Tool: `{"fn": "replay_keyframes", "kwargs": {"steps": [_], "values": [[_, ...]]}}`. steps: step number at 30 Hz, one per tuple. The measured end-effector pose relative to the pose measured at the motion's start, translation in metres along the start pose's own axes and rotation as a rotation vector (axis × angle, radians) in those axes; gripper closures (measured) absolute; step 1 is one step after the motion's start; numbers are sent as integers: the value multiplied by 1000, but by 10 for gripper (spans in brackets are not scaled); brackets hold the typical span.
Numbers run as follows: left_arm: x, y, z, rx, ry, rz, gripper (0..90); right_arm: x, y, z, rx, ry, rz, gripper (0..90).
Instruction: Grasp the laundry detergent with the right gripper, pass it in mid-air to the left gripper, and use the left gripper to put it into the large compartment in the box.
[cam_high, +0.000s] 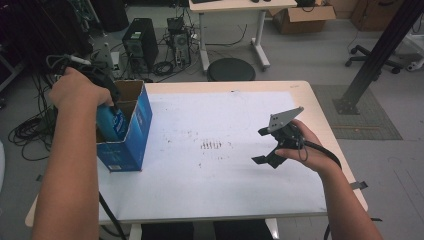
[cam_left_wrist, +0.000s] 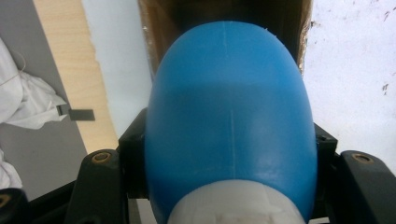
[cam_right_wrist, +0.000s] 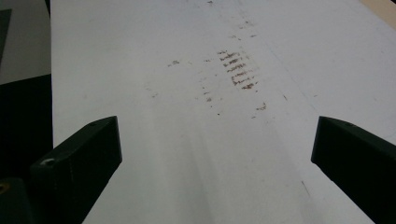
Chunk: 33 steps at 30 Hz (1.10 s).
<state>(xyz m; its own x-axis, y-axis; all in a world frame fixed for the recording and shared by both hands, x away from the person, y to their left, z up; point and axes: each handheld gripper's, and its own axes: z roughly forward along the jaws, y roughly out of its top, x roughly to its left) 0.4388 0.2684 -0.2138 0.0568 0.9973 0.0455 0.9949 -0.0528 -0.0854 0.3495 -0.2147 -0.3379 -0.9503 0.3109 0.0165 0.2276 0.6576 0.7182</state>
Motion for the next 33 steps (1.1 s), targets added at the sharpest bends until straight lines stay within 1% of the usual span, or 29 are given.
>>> {"fn": "replay_keyframes", "kwargs": {"steps": [3, 8, 14, 18, 21, 33], "values": [[0, 0, 7, -1, -6, 5, 383, 0, 0, -1, -1, -1, 0, 18], [-3, 1, 15, -3, 13, 13, 383, 1, 1, -2, -3, -2, 1, 18], [-5, 3, 29, 6, 5, 16, 383, 2, 0, -2, -8, -1, -2, 19], [-8, 4, 36, 3, 17, 26, 383, 2, 0, -2, -10, -1, -4, 19], [-9, 6, 41, 16, 19, 29, 383, 3, 0, -2, -10, 1, -8, 19], [-10, 9, 57, 26, 18, 39, 383, 2, -3, -3, -10, -1, 0, 18]]}}
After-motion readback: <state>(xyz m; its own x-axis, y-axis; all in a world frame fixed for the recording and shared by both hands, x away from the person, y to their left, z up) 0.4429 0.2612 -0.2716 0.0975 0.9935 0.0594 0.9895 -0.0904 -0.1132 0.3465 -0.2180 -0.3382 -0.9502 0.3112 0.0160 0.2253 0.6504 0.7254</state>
